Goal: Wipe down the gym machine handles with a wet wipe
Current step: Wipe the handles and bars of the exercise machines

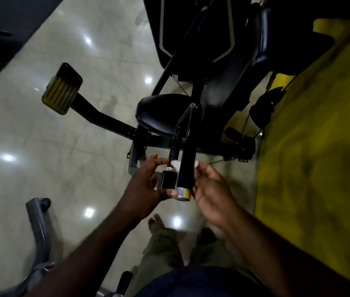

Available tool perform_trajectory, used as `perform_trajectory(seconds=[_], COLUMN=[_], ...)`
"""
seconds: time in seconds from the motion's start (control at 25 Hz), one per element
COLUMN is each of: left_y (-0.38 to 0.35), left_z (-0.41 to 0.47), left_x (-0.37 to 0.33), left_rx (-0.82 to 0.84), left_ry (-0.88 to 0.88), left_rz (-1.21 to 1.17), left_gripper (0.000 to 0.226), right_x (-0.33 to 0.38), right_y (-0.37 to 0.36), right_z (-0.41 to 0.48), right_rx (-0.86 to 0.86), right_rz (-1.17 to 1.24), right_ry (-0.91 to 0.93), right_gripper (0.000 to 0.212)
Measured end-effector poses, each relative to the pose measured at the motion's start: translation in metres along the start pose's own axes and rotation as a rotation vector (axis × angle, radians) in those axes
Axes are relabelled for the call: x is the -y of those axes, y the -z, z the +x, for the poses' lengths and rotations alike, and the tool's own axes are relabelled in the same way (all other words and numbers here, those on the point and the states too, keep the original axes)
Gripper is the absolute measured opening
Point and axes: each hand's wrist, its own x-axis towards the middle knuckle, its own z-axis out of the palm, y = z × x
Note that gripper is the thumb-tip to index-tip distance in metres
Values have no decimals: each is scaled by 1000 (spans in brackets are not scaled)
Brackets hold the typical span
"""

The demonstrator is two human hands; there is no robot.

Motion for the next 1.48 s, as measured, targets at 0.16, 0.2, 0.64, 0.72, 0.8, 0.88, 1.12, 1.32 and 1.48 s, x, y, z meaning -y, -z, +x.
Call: perform_trajectory(seconds=[0.16,0.2,0.64,0.72,0.8,0.88,1.12,1.32,1.48], left_y=[-1,-1,-4,-7,-10,-11,0,8,14], left_z=[-7,-9,9,23,41,54,87,116,122], left_x=[-4,-4,-11,-12,-10,-9,-16,-21,-21], left_rx=[-12,-15,192,133,96,97,90,131,181], left_ry=[0,-3,8,-45,-119,-147,-336,-339,-343], left_rz=[-7,-17,-405,-334,-240,-257,-196,-177,-85], left_gripper=[83,83,73,61,57,61,53,53,57], right_x=[29,25,62,74,73,75,162,192,197], right_y=[-16,-13,-18,-28,-22,-6,-70,-127,-134], right_z=[41,34,46,60,51,36,95,179,160], right_rx=[43,65,-134,-236,-253,-89,477,709,833], right_rz=[197,182,-665,-1046,-1448,-1890,-2146,-2550,-2441], right_ry=[-141,-159,517,810,1016,1184,1002,544,426], right_gripper=[32,32,17,14,17,28,25,24,25])
